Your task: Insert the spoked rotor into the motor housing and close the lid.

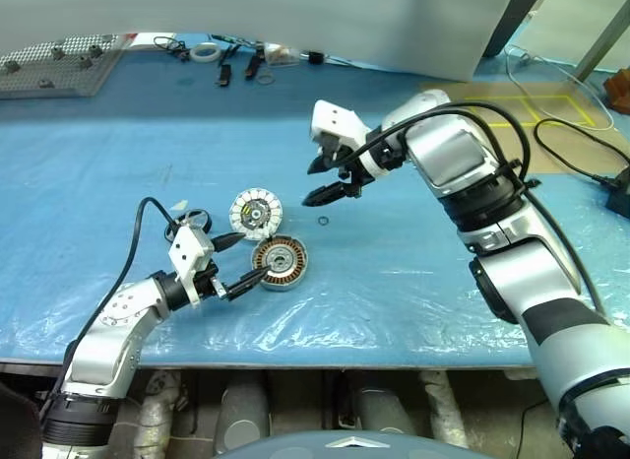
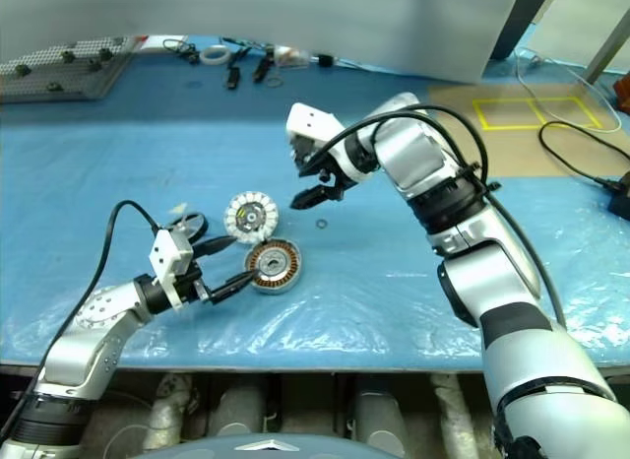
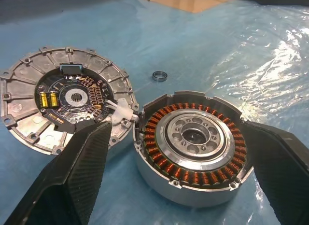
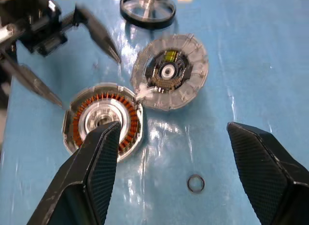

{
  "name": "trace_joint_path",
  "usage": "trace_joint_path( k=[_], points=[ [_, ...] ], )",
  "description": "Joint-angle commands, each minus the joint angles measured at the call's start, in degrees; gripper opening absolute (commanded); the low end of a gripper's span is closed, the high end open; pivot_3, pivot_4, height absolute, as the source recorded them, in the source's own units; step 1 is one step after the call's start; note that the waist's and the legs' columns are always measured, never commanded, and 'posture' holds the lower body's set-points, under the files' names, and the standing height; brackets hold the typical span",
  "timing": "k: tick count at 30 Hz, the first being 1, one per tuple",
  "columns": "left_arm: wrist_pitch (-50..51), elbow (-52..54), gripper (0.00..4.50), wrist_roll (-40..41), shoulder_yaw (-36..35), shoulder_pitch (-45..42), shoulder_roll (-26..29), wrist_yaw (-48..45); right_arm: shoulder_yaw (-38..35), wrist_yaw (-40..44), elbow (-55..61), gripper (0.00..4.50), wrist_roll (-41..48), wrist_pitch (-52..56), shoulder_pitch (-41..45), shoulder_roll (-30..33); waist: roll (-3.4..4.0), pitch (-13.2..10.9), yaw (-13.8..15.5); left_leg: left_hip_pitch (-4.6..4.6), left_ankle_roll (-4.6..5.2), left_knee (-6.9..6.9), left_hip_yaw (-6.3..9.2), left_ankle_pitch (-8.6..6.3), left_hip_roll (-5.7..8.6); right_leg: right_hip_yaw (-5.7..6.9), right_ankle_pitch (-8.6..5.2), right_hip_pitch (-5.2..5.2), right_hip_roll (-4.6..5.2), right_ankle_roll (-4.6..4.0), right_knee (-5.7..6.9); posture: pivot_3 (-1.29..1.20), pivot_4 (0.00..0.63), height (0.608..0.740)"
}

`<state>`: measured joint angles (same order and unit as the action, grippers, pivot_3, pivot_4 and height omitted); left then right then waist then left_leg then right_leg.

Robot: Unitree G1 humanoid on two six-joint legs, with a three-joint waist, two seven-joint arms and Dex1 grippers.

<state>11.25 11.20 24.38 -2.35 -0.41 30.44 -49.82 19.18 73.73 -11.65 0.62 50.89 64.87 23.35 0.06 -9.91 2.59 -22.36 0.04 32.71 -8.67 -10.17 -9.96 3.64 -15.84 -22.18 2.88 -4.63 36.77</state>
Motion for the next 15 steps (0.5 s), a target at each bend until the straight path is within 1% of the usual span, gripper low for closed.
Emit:
trace_joint_path(
  k=[1, 3, 5, 8, 12, 15],
  points=[
    [0.2, 1.8, 4.5, 1.6, -2.2, -0.8, 1.8, -1.4, -9.1, -8.3, 4.3, 3.7, 4.8, -1.0, -5.1, -2.6, 0.01, 0.0, 0.1, -0.01, 0.0, 0.0, -0.02, 0.0, 0.01, 0.0, 0.0, -0.01, 0.01, 0.0, 0.0, 0.0, 0.15, 0.74],
    [0.2, 1.2, 4.5, 1.8, -3.1, -1.3, 3.0, -2.0, -12.4, -10.9, 7.0, 3.7, 7.2, -2.1, -9.9, -3.9, 0.01, 0.0, 0.2, -0.03, -0.01, 0.03, -0.02, 0.01, 0.02, 0.0, 0.0, -0.02, 0.01, 0.0, 0.0, 0.0, 0.15, 0.74],
    [0.2, 0.7, 4.5, 2.1, -4.1, -1.6, 4.1, -2.6, -13.8, -12.2, 10.8, 3.7, 9.2, -4.6, -14.8, -4.4, 0.01, 0.0, 0.3, -0.05, -0.03, 0.05, -0.02, 0.02, 0.02, 0.0, 0.0, -0.01, 0.01, 0.0, 0.0, 0.0, 0.15, 0.74],
    [0.4, 0.7, 4.5, 2.5, -5.2, -1.3, 5.5, -3.5, -14.9, -15.7, 13.5, 3.7, 11.0, -5.8, -20.7, -5.7, 0.01, 0.0, 0.3, -0.02, -0.04, 0.05, -0.02, 0.03, 0.03, 0.0, 0.0, 0.0, 0.01, 0.0, 0.0, 0.0, 0.15, 0.74],
    [0.6, 1.2, 4.5, 2.2, -4.9, -0.6, 5.4, -3.7, -16.6, -20.0, 12.7, 3.7, 12.2, -10.4, -26.8, -6.8, 0.01, 0.0, 0.3, -0.02, -0.06, 0.06, -0.02, 0.04, 0.05, 0.0, 0.0, 0.0, 0.02, 0.0, -0.01, 0.0, 0.15, 0.74],
    [0.1, 1.1, 4.5, 1.1, -3.4, -0.3, 4.5, -3.3, -15.2, -22.3, 11.5, 3.7, 11.0, -15.5, -31.2, -6.9, 0.01, 0.0, 0.3, 0.02, -0.12, 0.06, -0.02, 0.01, 0.05, 0.0, -0.06, 0.03, 0.02, -0.1, -0.02, 0.0, 0.15, 0.74]
  ],
)
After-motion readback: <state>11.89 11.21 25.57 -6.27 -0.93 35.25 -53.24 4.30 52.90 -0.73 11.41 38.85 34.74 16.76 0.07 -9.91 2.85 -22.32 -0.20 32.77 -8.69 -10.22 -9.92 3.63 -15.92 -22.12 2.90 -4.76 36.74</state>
